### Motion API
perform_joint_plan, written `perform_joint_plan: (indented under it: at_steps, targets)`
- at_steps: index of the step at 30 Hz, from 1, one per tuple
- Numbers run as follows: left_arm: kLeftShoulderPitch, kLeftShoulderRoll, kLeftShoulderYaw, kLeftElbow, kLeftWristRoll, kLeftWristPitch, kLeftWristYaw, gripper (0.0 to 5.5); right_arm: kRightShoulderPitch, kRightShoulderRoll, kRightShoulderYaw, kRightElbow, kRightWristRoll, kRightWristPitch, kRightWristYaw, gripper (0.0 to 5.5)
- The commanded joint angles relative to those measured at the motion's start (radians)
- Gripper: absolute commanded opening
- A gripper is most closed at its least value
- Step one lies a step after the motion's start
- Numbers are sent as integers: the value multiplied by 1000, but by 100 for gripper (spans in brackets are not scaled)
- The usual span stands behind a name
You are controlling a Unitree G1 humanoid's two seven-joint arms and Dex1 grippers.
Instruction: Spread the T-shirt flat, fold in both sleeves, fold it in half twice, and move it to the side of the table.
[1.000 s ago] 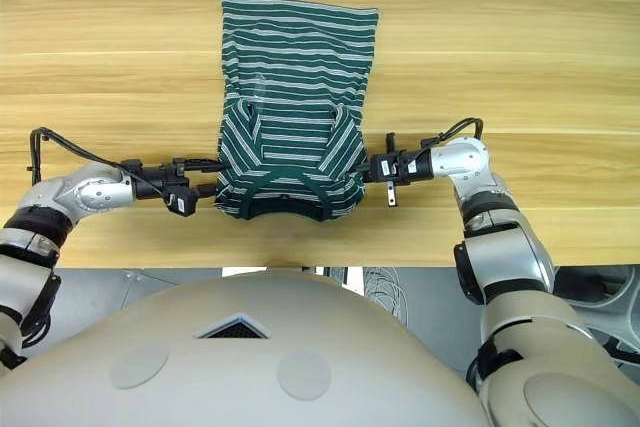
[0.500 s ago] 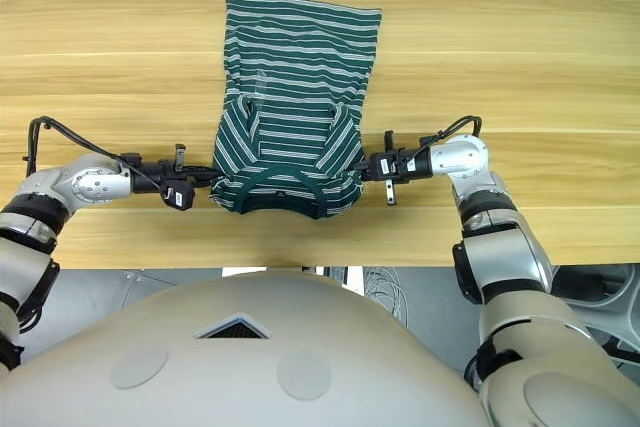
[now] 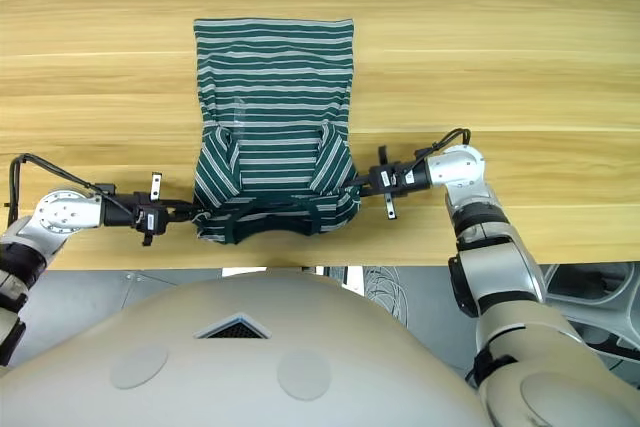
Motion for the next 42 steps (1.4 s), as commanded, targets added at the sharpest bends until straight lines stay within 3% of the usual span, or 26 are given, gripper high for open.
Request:
perform_joint_plan:
  at_steps: [1, 5, 9, 14, 20, 23, 28, 35, 40, 42]
  targets:
    - [149, 113, 73, -272, -202, 144, -41, 0, 69, -129, 72, -213, 175, 152, 48, 4]
    - [193, 83, 135, -423, -373, 309, -85, 0, 90, -170, 134, -351, 319, 276, 48, 4]
    - [144, 12, 207, -403, -475, 450, -149, 0, 17, -185, 141, -364, 434, 393, 48, 4]
    - [-136, -116, 286, -277, -529, 694, -235, 0, -186, -171, 153, -269, 526, 572, 48, 4]
    - [-511, -261, 371, 68, -528, 964, -373, 0, -482, -91, 181, 60, 454, 712, 48, 3]
    - [-683, -343, 404, 358, -441, 948, -350, 0, -596, -7, 128, 248, 333, 724, 21, 3]
    - [-785, -443, 458, 709, -282, 860, -141, 0, -647, 104, 16, 374, 192, 758, -283, 3]
    - [-758, -494, 538, 813, -148, 825, 69, 0, -595, 166, -145, 400, 71, 774, -653, 3]
    - [-767, -504, 617, 819, -129, 857, 107, 0, -558, 181, -200, 399, -13, 781, -704, 3]
    - [-774, -512, 642, 817, -126, 867, 95, 35, -546, 186, -217, 399, -39, 790, -705, 3]
